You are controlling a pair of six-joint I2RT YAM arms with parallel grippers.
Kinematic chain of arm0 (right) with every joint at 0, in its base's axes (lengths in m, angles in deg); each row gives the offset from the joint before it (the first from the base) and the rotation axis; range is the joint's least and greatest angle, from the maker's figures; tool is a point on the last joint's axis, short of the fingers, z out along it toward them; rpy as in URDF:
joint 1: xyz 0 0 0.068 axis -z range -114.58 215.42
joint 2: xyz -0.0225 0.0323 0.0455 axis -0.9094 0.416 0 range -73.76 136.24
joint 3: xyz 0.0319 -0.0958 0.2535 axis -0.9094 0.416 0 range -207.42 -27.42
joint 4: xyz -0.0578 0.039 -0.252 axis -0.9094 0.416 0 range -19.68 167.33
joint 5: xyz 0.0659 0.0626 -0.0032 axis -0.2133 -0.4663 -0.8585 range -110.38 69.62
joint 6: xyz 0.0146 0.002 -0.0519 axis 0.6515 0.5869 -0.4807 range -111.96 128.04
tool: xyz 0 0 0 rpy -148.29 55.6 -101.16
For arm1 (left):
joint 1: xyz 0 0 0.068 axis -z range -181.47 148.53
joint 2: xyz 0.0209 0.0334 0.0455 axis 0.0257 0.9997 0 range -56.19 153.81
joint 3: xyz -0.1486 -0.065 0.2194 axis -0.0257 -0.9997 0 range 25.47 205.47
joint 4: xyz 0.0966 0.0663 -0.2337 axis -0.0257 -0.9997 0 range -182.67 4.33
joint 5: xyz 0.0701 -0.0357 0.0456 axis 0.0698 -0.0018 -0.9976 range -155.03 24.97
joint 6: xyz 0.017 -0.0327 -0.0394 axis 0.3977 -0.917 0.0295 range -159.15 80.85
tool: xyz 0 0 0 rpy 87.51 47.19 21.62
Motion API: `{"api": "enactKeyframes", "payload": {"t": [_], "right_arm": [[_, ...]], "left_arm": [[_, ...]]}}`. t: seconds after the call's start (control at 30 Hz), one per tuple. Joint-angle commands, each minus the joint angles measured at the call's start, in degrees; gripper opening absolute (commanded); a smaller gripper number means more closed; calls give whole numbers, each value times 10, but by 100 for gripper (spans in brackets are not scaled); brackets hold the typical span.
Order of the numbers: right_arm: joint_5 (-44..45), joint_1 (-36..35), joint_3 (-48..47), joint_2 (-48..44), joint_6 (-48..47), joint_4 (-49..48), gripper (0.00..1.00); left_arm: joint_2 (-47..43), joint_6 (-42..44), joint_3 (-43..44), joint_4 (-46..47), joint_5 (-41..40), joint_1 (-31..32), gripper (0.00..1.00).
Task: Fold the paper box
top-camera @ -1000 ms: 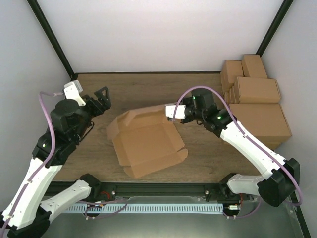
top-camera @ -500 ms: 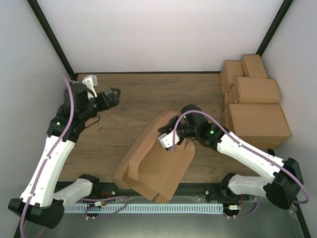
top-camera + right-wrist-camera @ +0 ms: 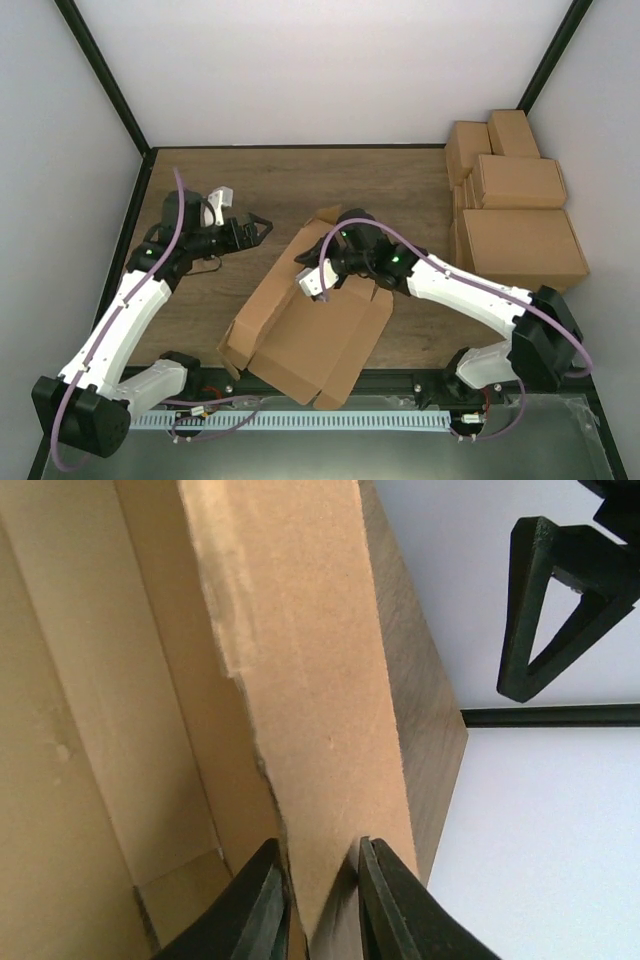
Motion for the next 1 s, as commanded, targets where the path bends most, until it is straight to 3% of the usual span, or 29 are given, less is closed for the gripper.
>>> {"api": "enactKeyframes", "payload": {"t": [0.0,0.17,0.23,0.27,0.43,0.47,0.6,0.8,0.97], "right_arm": [[24,-18,-35,37,27,-48,21],[28,-20,-37,55,60,-51,22],[33,-20,-31,53,69,-56,27],[34,-20,-29,51,75,-58,34],[11,-20,-37,38,132,-67,96],[8,-19,-40,34,149,-73,99],[-16,-9,-32,12,217,-103,100],[-167,56,17,-48,317,-153,100],[-215,105,29,-79,396,-161,100]], "left_arm": [[-7,10,-18,10,28,-1,100],[-7,-5,-69,34,54,-1,100],[-10,-13,-89,47,68,1,100],[-10,-13,-95,49,71,2,100],[-10,-3,-104,50,92,7,94],[-10,-2,-107,51,95,7,94],[-7,7,-107,41,91,8,90],[-13,13,-108,30,80,8,86],[-20,9,-122,35,84,8,85]]}}
